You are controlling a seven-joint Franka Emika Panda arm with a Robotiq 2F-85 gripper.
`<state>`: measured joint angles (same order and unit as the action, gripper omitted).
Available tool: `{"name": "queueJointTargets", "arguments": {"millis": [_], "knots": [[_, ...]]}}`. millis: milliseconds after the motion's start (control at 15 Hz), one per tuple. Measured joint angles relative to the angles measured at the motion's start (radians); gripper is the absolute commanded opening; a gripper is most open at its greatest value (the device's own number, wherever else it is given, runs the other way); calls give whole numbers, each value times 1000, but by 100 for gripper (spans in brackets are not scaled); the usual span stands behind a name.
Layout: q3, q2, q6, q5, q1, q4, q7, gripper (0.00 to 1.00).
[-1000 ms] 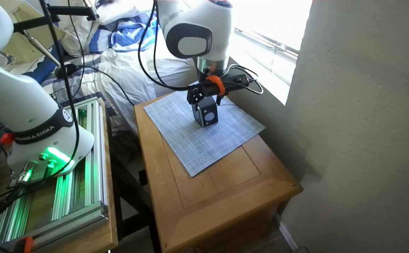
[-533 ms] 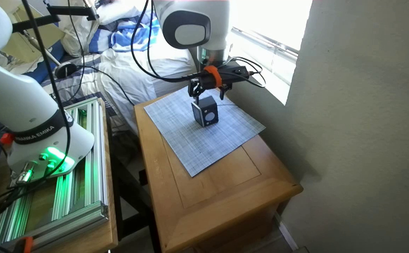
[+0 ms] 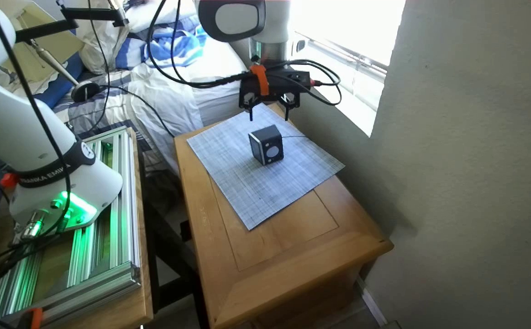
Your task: Turn the black gadget to the side
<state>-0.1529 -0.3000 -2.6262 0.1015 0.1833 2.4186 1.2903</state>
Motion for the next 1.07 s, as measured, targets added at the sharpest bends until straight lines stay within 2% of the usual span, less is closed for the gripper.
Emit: {"name": "queueJointTargets", "arguments": {"millis": [400, 667, 1067], "knots": [[0, 98, 122, 47, -41, 7, -197, 100], [0, 145, 141, 94, -67, 11, -269, 100], [6, 183, 147, 100, -98, 15, -342, 100]]}}
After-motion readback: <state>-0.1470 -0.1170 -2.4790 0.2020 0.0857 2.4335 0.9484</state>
